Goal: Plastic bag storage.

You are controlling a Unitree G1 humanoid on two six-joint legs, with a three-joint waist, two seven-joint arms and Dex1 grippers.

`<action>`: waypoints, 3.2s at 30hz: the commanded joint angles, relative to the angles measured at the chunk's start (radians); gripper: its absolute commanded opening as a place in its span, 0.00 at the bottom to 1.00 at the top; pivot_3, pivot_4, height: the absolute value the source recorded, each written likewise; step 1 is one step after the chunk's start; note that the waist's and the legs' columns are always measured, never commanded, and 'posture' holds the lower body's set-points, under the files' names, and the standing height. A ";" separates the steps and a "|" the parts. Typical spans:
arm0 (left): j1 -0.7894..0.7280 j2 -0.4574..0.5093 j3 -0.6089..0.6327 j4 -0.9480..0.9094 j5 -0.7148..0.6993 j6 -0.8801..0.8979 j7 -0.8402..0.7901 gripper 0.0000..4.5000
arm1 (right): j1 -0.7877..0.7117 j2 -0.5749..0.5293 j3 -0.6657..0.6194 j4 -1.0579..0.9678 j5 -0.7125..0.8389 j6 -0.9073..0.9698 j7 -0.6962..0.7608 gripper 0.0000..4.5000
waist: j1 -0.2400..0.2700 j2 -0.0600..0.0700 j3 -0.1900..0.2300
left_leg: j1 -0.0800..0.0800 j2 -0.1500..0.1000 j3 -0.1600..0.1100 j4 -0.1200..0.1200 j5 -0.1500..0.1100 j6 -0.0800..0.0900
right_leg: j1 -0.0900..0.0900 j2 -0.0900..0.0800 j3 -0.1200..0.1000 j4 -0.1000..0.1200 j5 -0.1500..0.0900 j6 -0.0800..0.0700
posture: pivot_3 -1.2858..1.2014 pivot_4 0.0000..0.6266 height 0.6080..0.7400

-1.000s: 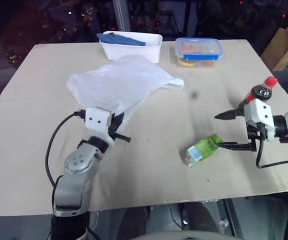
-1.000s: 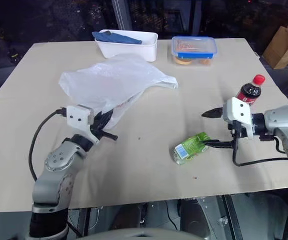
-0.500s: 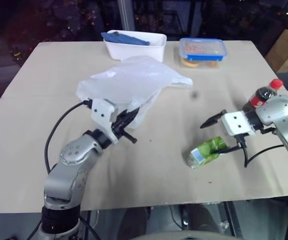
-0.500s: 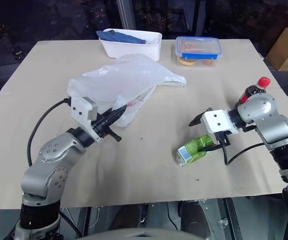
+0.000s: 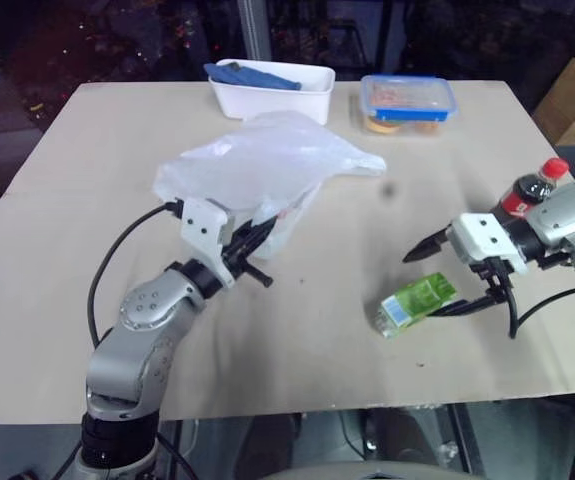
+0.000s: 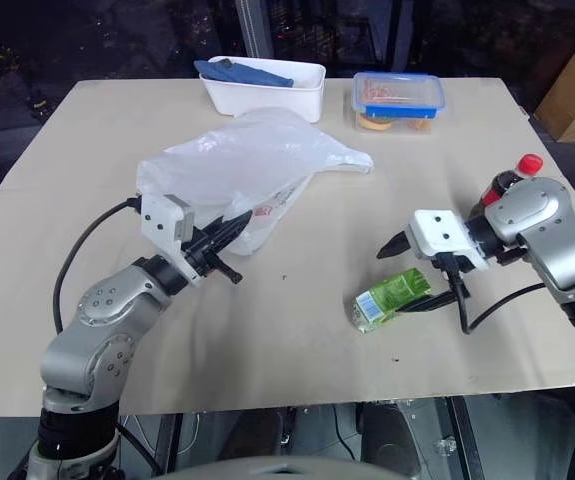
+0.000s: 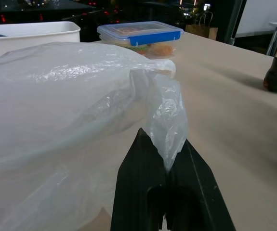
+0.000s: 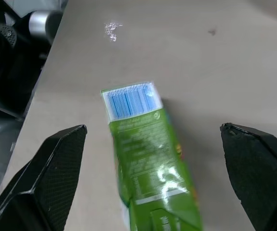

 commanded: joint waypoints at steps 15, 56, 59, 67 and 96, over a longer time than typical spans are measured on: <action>-0.023 0.003 -0.011 -0.022 -0.004 -0.024 0.000 0.00 | 0.064 0.046 -0.001 0.094 -0.161 -0.153 0.007 0.32 | 0.000 0.001 0.000 | 0.000 0.000 -0.001 0.000 0.000 0.000 | 0.000 0.000 0.000 0.001 0.000 0.000 | 0.52 0.24 1.00; 0.010 -0.033 0.041 -0.125 -0.505 0.003 -0.062 0.00 | -0.311 0.305 0.020 0.200 -0.261 0.292 -0.308 0.23 | -0.022 0.002 0.002 | -0.002 0.000 0.002 0.000 0.000 0.000 | -0.004 0.001 0.003 0.004 0.000 0.000 | 0.52 0.24 1.00; 0.007 -0.037 0.043 -0.122 -0.517 -0.005 -0.055 0.00 | -0.356 0.388 -0.001 0.268 -0.297 0.274 -0.421 0.23 | -0.022 0.002 0.002 | -0.002 0.000 0.001 0.000 0.000 0.000 | -0.005 0.001 0.003 0.005 0.000 0.000 | 0.52 0.24 1.00; 0.090 0.048 0.015 -0.131 -0.454 -0.037 -0.161 0.00 | -0.487 0.502 -0.053 0.397 -0.306 0.248 -0.552 0.23 | -0.025 0.002 0.002 | -0.004 0.000 0.002 -0.001 0.000 0.000 | -0.008 0.001 0.004 0.007 0.000 -0.001 | 0.52 0.24 1.00; 0.074 0.028 0.129 -0.027 -0.461 -0.141 -0.160 0.00 | -0.433 0.836 -0.124 0.406 -0.206 0.378 -0.787 0.98 | -0.027 0.003 0.002 | -0.004 0.000 0.004 -0.005 0.000 -0.001 | -0.012 0.001 0.005 0.008 0.000 -0.001 | 0.52 0.24 1.00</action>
